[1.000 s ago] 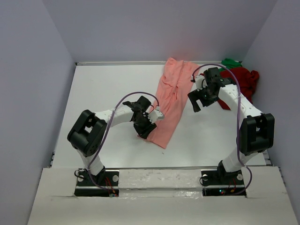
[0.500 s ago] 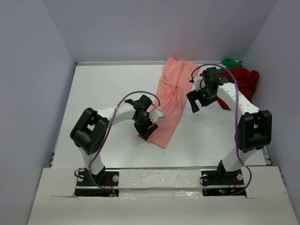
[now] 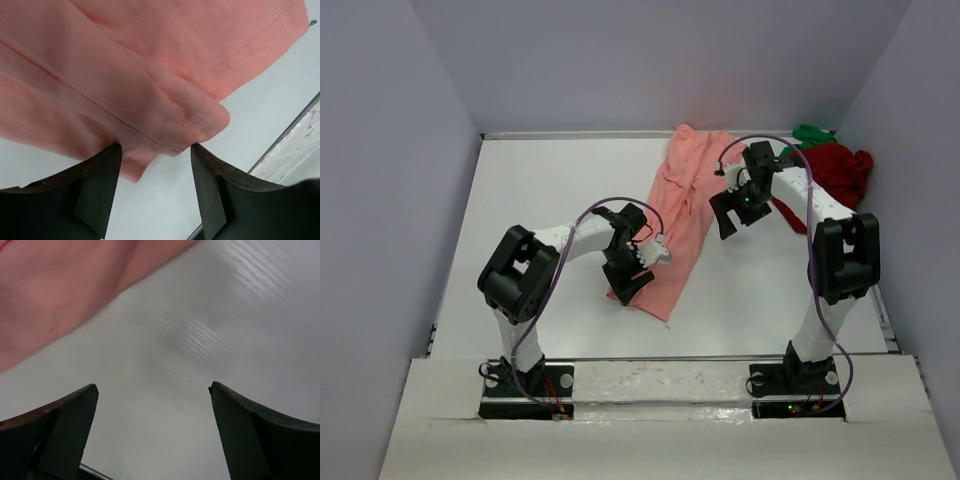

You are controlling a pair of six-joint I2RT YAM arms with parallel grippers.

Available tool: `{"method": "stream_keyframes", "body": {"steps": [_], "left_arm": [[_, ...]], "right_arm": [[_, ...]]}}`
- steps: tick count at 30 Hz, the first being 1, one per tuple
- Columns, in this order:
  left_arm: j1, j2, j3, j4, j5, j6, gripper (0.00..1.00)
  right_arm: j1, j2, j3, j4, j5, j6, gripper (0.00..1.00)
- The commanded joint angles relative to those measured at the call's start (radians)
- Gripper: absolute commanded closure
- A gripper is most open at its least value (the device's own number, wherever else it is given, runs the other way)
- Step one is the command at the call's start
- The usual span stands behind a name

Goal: Fold and stack the t-shirts
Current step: Fold the tshirt

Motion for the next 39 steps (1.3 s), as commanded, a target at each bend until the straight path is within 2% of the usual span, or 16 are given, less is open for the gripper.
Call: {"method": "stream_keyframes", "body": {"steps": [1,4,14,24,31,35,36,39], "left_arm": [[-0.019,0.057,0.03,-0.177,0.029,0.047,0.3],[-0.04,0.069,0.07,-0.203,0.042,0.057,0.31],[-0.226,0.18,0.231,-0.249,0.132,0.097,0.31],[-0.291,0.249,0.33,-0.266,0.181,0.097,0.32],[-0.295,0.246,0.42,-0.268,0.221,0.082,0.32],[-0.294,0.181,0.466,-0.26,0.223,0.057,0.26],[-0.289,0.172,0.5,-0.28,0.226,0.057,0.19],[-0.268,0.129,0.587,-0.324,0.226,0.051,0.09]], "right_arm": [[0.013,0.08,0.114,0.0,-0.036,-0.009,0.0],[0.013,0.163,0.214,-0.006,-0.045,-0.011,0.0],[0.051,0.398,0.581,-0.095,-0.067,-0.031,0.0],[0.062,0.473,0.599,-0.095,-0.048,-0.052,0.0],[0.062,0.564,0.691,-0.107,-0.053,-0.042,0.0],[0.071,0.622,0.751,-0.13,-0.048,-0.039,0.0],[0.071,0.627,0.765,-0.132,-0.048,-0.039,0.0],[0.071,0.639,0.773,-0.13,-0.05,-0.034,0.0]]}}
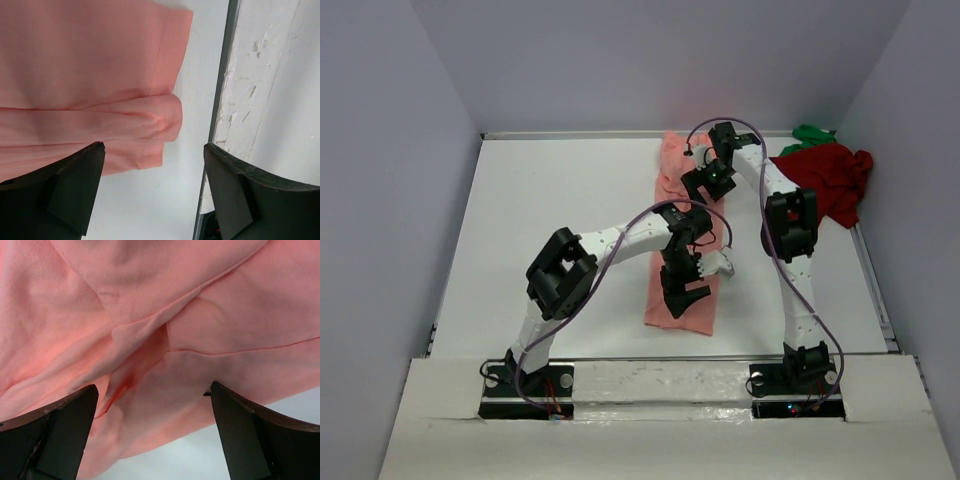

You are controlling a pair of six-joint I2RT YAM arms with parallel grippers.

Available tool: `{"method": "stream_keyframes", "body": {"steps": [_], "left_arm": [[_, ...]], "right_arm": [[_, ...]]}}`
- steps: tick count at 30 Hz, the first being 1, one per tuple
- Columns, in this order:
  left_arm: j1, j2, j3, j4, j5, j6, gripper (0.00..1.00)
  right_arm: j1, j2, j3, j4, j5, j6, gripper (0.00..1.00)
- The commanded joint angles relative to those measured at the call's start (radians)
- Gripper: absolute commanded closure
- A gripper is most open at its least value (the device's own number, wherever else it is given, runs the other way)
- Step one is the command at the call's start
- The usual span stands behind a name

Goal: Fold and stack the t-shirts
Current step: Fold the tshirt

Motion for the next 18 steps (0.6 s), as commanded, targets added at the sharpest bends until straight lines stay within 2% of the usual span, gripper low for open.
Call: {"method": "stream_keyframes", "body": {"steps": [1,3,7,8,11,15,18], "left_arm": [[0.042,-0.139,0.132,-0.081,0.02,-0.02,0.08],[0.08,-0.168,0.188,-0.099,-0.004,-0.03,0.05],[0.226,-0.257,0.21,-0.085,-0.083,-0.061,0.03],[0.298,-0.293,0.203,-0.073,-0.112,-0.082,0.02],[0.428,-0.372,0.135,-0.021,-0.16,-0.104,0.02],[0.548,-0.461,-0.013,0.025,-0.179,-0.115,0.02],[0.614,-0.514,-0.089,0.077,-0.182,-0.138,0.01]], "right_arm": [[0.022,0.023,0.049,-0.017,-0.003,0.004,0.0],[0.022,0.033,0.055,-0.013,0.005,0.005,0.0],[0.022,0.07,0.101,-0.01,0.003,0.01,0.0],[0.022,0.082,0.138,-0.011,0.002,0.01,0.0],[0.022,0.141,0.239,-0.023,-0.012,0.013,0.0],[0.022,0.204,0.339,0.001,-0.02,0.015,0.0],[0.022,0.208,0.336,0.076,-0.021,0.016,0.0]]}}
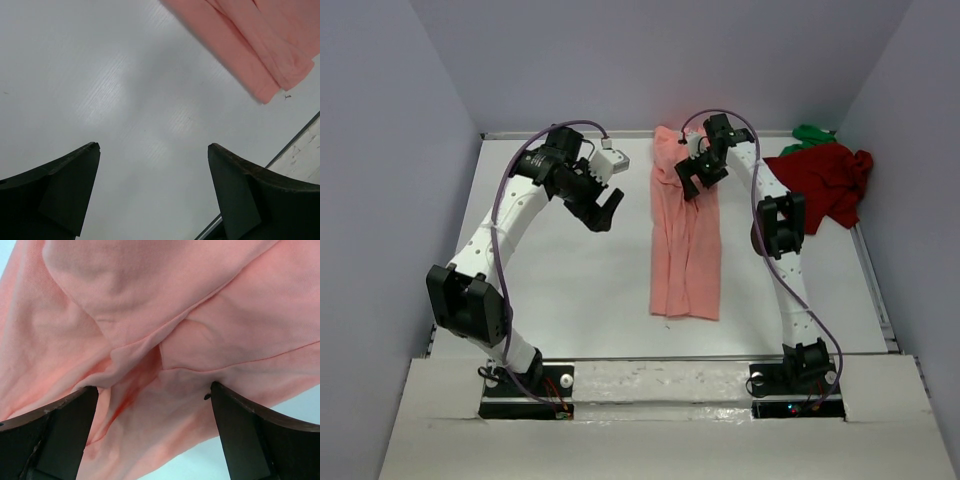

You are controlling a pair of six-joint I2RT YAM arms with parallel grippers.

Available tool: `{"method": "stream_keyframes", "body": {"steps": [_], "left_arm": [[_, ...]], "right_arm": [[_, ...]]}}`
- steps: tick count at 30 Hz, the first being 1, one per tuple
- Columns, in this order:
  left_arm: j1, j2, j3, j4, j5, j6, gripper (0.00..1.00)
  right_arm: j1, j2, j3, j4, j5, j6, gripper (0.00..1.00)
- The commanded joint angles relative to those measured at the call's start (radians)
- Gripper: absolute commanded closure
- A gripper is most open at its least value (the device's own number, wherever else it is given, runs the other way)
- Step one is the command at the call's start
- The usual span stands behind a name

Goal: Fold and stack the t-shirts
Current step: Fold the tshirt

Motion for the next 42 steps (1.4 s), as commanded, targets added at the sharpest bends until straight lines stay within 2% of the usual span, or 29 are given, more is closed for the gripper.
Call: {"method": "stream_keyframes", "body": {"steps": [1,6,11,13,17,21,24,27,31,33,37,42], "left_arm": [[0.05,-0.065,-0.094,0.06,-0.016,-0.052,0.01],[0.106,-0.053,-0.134,0.121,-0.049,-0.111,0.01],[0.112,-0.031,-0.157,0.144,-0.067,-0.136,0.01],[0.113,-0.03,-0.156,0.144,-0.067,-0.133,0.01],[0.11,-0.013,-0.156,0.147,-0.038,-0.127,0.01],[0.106,0.001,-0.131,0.154,-0.018,-0.13,0.01],[0.092,0.001,-0.117,0.155,-0.018,-0.128,0.01],[0.072,0.001,-0.142,0.184,-0.027,-0.128,0.01],[0.014,0.042,-0.186,0.215,-0.027,-0.124,0.01],[-0.041,0.067,-0.2,0.239,-0.03,-0.104,0.01],[-0.075,0.093,-0.258,0.305,-0.036,-0.095,0.01],[-0.017,0.044,-0.335,0.426,-0.191,-0.16,0.01]], "right_arm": [[0.01,0.034,0.034,0.111,-0.02,0.006,0.0],[0.01,0.029,0.025,0.284,-0.013,0.008,0.0],[0.01,-0.01,0.017,0.344,0.029,0.011,0.0],[0.01,-0.087,-0.064,0.35,0.036,-0.003,0.0],[0.01,-0.404,-0.392,0.379,0.045,-0.02,0.0],[0.01,-0.643,-0.597,0.369,0.049,-0.018,0.0],[0.01,-0.737,-0.646,0.28,0.04,0.0,0.0],[0.01,-0.834,-0.676,0.156,-0.077,0.011,0.0],[0.043,-0.863,-0.747,0.007,-0.153,-0.029,0.01],[0.072,-0.871,-0.828,-0.042,-0.156,-0.066,0.06],[0.137,-0.876,-0.964,-0.017,-0.113,-0.075,0.14],[0.253,-0.851,-1.06,0.036,-0.04,-0.058,0.16]]}}
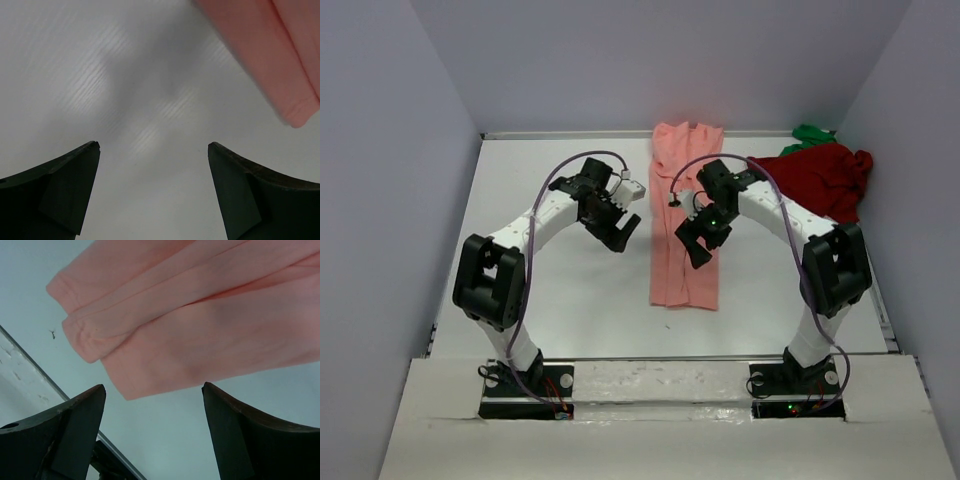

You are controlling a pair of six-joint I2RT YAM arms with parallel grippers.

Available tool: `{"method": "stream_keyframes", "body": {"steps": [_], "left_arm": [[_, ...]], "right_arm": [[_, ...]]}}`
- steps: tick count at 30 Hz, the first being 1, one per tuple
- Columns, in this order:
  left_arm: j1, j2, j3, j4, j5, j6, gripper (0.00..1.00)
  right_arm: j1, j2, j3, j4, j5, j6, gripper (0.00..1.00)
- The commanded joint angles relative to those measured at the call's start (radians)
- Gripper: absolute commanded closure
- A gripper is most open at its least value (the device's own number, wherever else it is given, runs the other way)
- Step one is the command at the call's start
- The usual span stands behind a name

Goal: Fold and stack the t-shirts
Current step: Fold the tshirt

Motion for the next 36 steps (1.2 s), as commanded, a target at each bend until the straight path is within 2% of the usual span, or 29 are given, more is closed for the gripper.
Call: {"method": "stream_keyframes", "body": {"steps": [1,4,11,24,29,35,36], "left_arm": [[0.087,-0.086,-0.05,0.127,-0.116,-0.054,0.01],[0.208,-0.155,-0.091,0.158,-0.135,-0.076,0.01],[0.338,-0.272,-0.153,0.176,-0.15,-0.086,0.01],[0.42,-0.416,-0.231,0.222,-0.122,-0.1,0.01],[0.422,-0.45,-0.268,0.238,-0.13,-0.099,0.01],[0.431,-0.476,-0.277,0.242,-0.127,-0.102,0.01],[0.432,-0.478,-0.28,0.244,-0.125,-0.102,0.01]], "right_arm": [[0.096,-0.015,-0.025,0.01,0.059,0.001,0.17],[0.162,0.009,-0.019,0.015,0.076,0.01,0.18],[0.289,0.057,0.067,-0.044,0.113,0.006,0.25],[0.356,0.112,0.068,-0.068,0.145,0.018,0.5],[0.384,0.146,0.073,-0.073,0.153,0.021,0.51],[0.436,0.183,0.088,-0.077,0.162,0.024,0.45],[0.445,0.195,0.096,-0.08,0.167,0.024,0.42]]}}
